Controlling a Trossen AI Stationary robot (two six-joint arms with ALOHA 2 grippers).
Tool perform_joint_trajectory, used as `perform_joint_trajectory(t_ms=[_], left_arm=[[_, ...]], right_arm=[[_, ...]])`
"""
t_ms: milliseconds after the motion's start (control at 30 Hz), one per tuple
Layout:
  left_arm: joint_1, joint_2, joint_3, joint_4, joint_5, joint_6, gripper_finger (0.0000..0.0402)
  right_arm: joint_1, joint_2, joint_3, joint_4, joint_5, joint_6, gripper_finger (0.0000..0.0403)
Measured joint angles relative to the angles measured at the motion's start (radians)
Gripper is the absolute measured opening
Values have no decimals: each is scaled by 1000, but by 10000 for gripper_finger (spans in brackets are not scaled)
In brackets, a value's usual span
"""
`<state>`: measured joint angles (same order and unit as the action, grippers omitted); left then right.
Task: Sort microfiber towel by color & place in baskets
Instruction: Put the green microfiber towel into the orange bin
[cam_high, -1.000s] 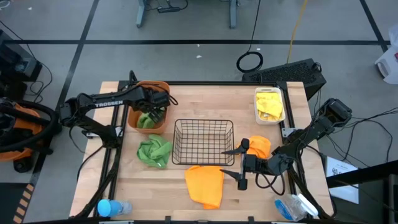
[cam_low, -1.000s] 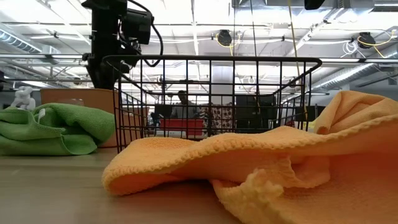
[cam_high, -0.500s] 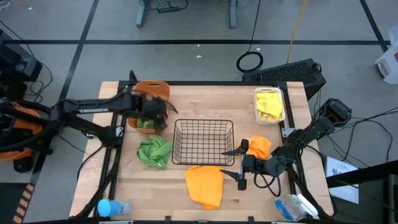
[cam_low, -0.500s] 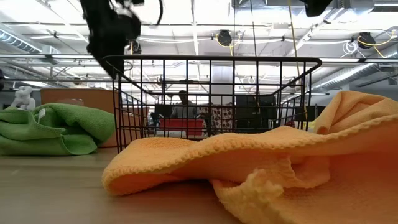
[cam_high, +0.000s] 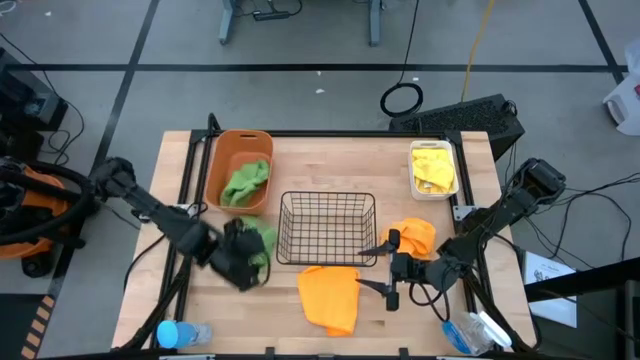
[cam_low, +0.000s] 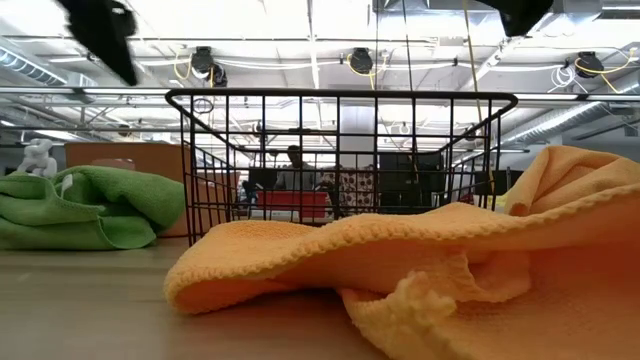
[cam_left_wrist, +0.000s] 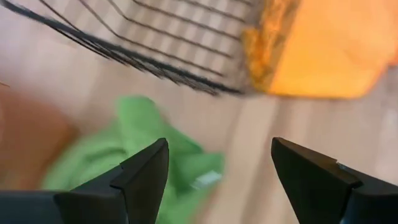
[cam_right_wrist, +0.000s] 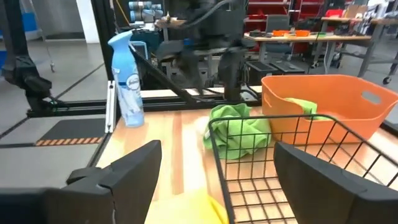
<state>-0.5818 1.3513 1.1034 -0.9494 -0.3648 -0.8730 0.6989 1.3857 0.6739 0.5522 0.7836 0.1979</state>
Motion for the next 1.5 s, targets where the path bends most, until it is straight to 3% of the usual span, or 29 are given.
perform_joint_trajectory(t_ms=[233,367,533,967,1500], left_arm=[[-150,130,-4,-64,1,-146,287],[-166,211,-5,-167,1,-195,287],[-163,268,-5,-152,-18,-151,292],[-92,277,-111,-74,-117,-112,397],[-55,273,-306,152,-54,22,361]], right_arm=[[10,0,0,19,4,-1,302],[-2,0,0,29,5,-20,302],[-14,0,0,29,3,-22,302],[-39,0,0,5,-1,-56,302],[-39,0,0,-55,-3,-53,302]])
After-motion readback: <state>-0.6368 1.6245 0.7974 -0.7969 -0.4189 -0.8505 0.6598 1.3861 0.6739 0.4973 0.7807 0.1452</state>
